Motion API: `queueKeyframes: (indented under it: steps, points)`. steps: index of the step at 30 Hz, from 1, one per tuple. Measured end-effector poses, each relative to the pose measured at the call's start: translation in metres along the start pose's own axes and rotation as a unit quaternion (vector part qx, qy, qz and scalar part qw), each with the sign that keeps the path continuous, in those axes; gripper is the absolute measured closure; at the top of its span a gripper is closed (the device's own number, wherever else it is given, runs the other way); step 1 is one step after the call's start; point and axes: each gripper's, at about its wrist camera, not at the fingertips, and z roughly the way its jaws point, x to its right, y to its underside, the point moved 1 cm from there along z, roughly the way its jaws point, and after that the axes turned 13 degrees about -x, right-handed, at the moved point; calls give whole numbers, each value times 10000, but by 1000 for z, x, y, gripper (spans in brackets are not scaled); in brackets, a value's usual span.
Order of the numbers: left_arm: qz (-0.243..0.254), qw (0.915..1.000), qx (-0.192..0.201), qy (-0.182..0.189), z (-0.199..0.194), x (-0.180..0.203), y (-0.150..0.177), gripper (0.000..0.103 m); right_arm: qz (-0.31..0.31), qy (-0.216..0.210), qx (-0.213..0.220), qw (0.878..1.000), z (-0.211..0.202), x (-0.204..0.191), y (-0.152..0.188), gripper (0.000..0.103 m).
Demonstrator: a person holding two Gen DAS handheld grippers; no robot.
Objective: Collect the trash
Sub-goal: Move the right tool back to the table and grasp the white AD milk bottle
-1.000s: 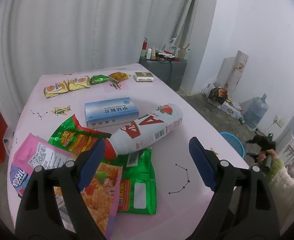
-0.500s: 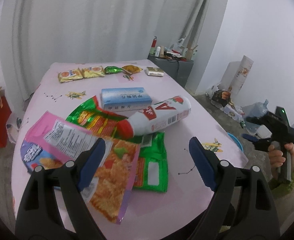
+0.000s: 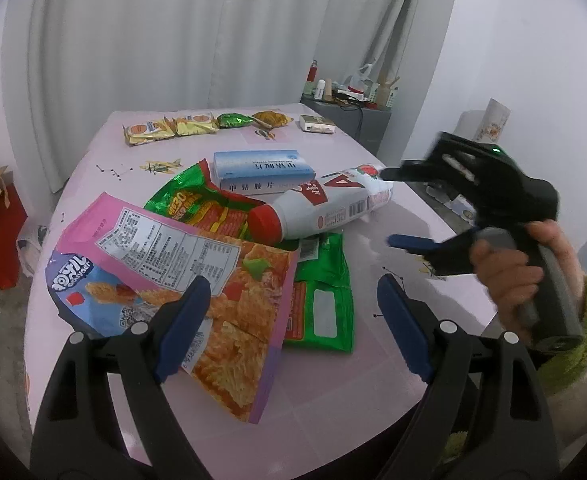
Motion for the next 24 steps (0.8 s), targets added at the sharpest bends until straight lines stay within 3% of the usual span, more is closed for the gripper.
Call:
queueKeyframes:
  steps: [8,13,15,17,24]
  points:
    - [-170,9995,77,237,-2,-10,-5,22,252,-42,-44,9997,42,-11,-17,24]
    - [-325,9989,4,346,2,-15,-6,22,341,-192,128,9992,46,-9,-25,25]
    - [-350,9988,-11,329,4,-16,-6,22,415,-231,160,9987,44,-4,-28,37]
    - [-380,9988,-20,316,4,-18,-7,22,589,-478,6,9971,43,8,-29,48]
    - [-438,9986,-71,291,7,-16,-10,22,959,-1496,-585,9823,29,32,-34,50]
